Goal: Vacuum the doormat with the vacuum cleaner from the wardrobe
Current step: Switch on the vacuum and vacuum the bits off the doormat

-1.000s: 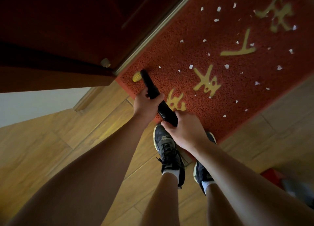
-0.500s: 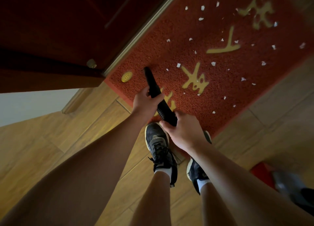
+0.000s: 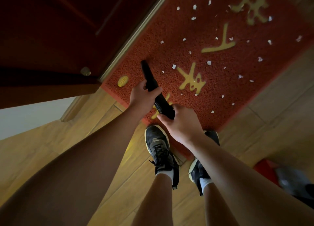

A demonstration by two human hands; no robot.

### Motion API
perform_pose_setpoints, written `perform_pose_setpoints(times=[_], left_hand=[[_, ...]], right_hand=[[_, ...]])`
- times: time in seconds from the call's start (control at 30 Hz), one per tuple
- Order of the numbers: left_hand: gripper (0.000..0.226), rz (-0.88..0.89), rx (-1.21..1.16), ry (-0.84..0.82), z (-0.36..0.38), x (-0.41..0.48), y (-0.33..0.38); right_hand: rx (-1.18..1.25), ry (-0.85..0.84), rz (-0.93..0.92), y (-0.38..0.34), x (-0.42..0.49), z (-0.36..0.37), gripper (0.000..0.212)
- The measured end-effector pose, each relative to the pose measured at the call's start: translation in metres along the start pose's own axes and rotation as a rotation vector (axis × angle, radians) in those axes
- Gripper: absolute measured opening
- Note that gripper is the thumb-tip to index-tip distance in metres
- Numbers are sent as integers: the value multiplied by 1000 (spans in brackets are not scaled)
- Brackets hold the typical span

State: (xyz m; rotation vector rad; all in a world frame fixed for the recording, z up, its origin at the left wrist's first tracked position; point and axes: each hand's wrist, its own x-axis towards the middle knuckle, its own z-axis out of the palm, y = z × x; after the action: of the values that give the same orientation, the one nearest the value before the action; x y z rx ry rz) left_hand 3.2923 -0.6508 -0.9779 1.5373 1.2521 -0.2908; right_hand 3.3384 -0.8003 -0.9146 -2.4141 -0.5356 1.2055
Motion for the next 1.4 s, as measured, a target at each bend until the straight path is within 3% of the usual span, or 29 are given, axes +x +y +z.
perform_pose_setpoints(times=[0.17,0.63,0.97,1.07,1.2,1.33,1.4], left_hand=[[41,9,38,-10,-4,8,2],[46,-7,50,-8,4,-9,-6],[89,-46,13,-28,26,-29,-3],[83,-54,2,-47,33,-33,-3],[58,-52,17,-62,43,-37,-1],[70,-41,34,-48,53,-38,-1],[62,-29,55,-56,59,-39,1]], right_hand=[[-8,-8,-8,-4,9,-2,43],[-11,-35,12,0,-11,-3,35],[29,-55,44,22,-25,-10,39],[33,-52,51,28,-29,-15,36],[40,-47,53,35,-34,-21,33],[54,-51,52,42,-39,-26,32],[52,-53,54,47,-39,-29,32]])
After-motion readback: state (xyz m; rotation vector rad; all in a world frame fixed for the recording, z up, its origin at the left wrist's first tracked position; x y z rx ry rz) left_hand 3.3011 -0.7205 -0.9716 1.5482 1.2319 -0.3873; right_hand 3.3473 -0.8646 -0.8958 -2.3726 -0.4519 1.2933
